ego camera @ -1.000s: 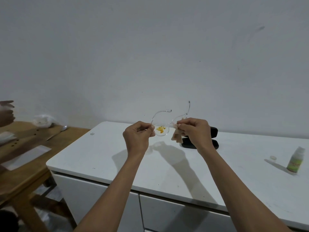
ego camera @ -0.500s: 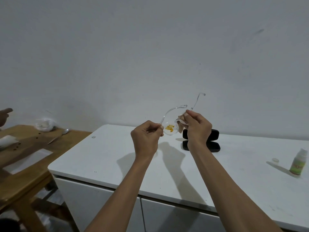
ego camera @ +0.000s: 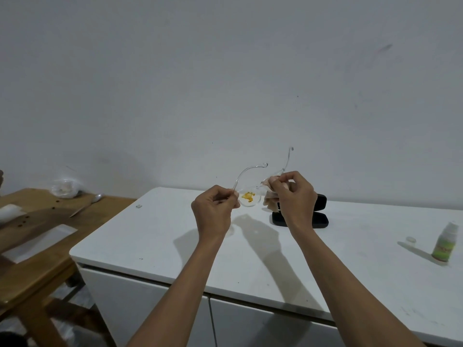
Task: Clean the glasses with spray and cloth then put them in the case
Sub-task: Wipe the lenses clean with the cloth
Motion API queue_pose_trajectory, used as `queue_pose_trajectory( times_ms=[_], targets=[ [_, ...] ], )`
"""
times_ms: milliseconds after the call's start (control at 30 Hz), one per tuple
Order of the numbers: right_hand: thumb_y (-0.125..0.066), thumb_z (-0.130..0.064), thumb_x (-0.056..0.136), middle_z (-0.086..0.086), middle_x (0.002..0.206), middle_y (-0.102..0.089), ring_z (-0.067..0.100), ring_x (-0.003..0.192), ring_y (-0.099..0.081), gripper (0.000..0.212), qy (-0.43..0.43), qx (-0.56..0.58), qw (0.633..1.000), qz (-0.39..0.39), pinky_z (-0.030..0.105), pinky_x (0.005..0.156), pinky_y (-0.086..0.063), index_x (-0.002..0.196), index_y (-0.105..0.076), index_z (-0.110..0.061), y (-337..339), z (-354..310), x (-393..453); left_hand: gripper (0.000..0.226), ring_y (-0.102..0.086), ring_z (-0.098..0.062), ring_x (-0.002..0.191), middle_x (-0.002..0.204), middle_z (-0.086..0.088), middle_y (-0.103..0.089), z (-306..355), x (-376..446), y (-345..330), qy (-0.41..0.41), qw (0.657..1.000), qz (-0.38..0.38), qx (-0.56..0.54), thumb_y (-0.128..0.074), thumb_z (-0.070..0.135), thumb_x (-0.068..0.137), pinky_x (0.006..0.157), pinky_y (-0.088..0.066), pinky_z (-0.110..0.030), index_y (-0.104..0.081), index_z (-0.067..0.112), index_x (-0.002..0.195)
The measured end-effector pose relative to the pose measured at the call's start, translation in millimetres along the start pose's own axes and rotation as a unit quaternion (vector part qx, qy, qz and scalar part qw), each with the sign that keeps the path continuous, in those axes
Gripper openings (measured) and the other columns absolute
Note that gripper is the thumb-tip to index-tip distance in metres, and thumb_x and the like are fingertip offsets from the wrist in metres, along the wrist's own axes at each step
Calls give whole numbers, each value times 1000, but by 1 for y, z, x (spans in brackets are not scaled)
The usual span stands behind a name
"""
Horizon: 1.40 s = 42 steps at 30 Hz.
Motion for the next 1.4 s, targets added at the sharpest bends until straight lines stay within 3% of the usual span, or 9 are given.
queue_pose_trajectory(
  times_ms=[167,267,433,633,767,867,1067,1167,1400],
  targets=[
    [-72,-9,84,11,74,-74,13,59,-70,5,-19,18,999,29,25,53,-53,81,-69,-8,2,3,3,16,-73,-24,58,62,-8,-72,3,0,-1,-12,1000,-13,-4,-79,-5,79,65,-59,-36,-71,4,68],
    [-68,5,87,12,77,-71,6,54,-69,3,-47,89,994,36,16,47,-52,89,-69,3,-2,-1,3,17,-71,-22,57,62,-9,-72,6,-3,-5,-20,1000,-15,-7,-79,-5,79,64,-58,-33,-71,5,68],
    [-75,-4,85,7,89,-77,24,77,-76,7,-71,108,991,45,24,55,-58,84,-77,-10,-7,6,7,17,-72,-22,58,64,-2,-73,6,-3,-10,-14,999,-8,-28,-79,-5,80,66,-62,-34,-72,7,69],
    [-79,-11,82,-1,79,-80,20,76,-79,7,-63,3,997,-45,35,76,-64,84,-84,-16,3,16,10,10,-75,-28,62,68,-10,-75,0,1,-4,22,999,-21,-45,-79,-7,80,61,-57,-21,-76,2,79],
    [-76,-4,82,-7,71,-78,8,63,-74,13,-49,-33,996,-61,20,61,-59,79,-82,-15,12,14,11,8,-75,-27,63,74,-18,-75,-5,-1,-2,30,998,-31,-48,-77,-8,81,60,-56,-18,-75,0,81],
    [-74,-6,80,-8,72,-78,6,68,-71,17,-49,-41,998,-29,19,64,-56,75,-81,-20,19,14,14,9,-76,-23,62,72,-13,-75,-6,-2,-2,26,998,-40,-39,-76,-8,82,60,-56,-19,-74,1,80],
    [-68,3,84,11,70,-70,30,57,-63,8,-126,137,982,44,33,59,-54,83,-73,-3,9,20,14,8,-75,-25,62,71,-14,-75,3,-10,-16,-22,998,-56,-19,-76,-9,81,61,-58,-24,-74,-2,78],
    [-71,9,85,6,76,-71,23,66,-69,11,-149,193,968,61,30,65,-60,82,-72,-2,2,20,12,8,-75,-24,62,68,-13,-75,5,-15,-24,-38,998,-52,-15,-77,-8,81,64,-63,-32,-74,-1,77],
    [-76,1,85,4,66,-74,21,55,-70,7,-123,86,986,-68,43,73,-61,81,-79,-5,9,23,10,15,-76,-23,61,69,-10,-75,-2,-4,-13,-7,999,-34,-12,-78,-6,81,61,-59,-25,-73,7,74]
  ],
)
Point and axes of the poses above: each hand's wrist, its own x-axis towards the middle knuckle, its own y-axis out of the back of the hand, z = x × y, the point moved 4 cm from there along x, towards the middle knuckle
